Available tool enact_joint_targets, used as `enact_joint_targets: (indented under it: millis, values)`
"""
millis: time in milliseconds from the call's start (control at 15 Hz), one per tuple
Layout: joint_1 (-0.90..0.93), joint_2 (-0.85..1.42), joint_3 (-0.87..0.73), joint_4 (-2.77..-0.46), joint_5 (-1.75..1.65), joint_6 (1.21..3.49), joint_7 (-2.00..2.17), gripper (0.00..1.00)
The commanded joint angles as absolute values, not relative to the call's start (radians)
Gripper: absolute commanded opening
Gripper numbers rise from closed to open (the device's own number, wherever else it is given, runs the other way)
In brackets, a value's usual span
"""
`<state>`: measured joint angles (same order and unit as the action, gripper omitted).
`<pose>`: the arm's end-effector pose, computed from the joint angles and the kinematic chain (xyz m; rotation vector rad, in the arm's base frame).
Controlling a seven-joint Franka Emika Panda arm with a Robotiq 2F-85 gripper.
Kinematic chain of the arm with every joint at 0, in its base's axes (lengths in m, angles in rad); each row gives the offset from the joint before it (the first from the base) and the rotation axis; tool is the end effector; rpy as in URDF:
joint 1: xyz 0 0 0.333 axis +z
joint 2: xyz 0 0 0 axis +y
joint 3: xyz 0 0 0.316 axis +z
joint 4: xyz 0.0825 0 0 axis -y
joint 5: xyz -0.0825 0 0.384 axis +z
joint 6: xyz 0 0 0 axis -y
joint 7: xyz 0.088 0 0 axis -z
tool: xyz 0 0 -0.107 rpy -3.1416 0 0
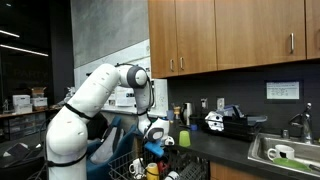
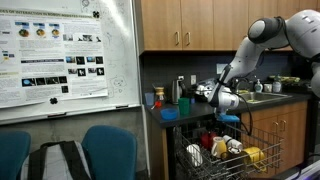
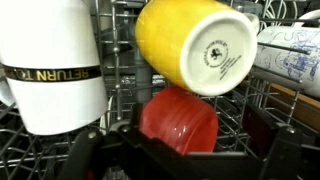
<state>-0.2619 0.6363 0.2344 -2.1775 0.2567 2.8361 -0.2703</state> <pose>0.5476 -0.0208 0.1032 -2.9272 0.0711 -0.0814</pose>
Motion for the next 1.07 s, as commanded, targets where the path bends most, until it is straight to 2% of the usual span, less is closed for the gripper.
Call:
enact_joint_targets:
  millis: [0,1000]
  values:
    - [-0.242,0.618,0.204,-2.197,0.249,2.858,-0.220,1.00]
    - [-0.255,0.720,0.232,-2.114,0.243,2.942,-0.204,1.00]
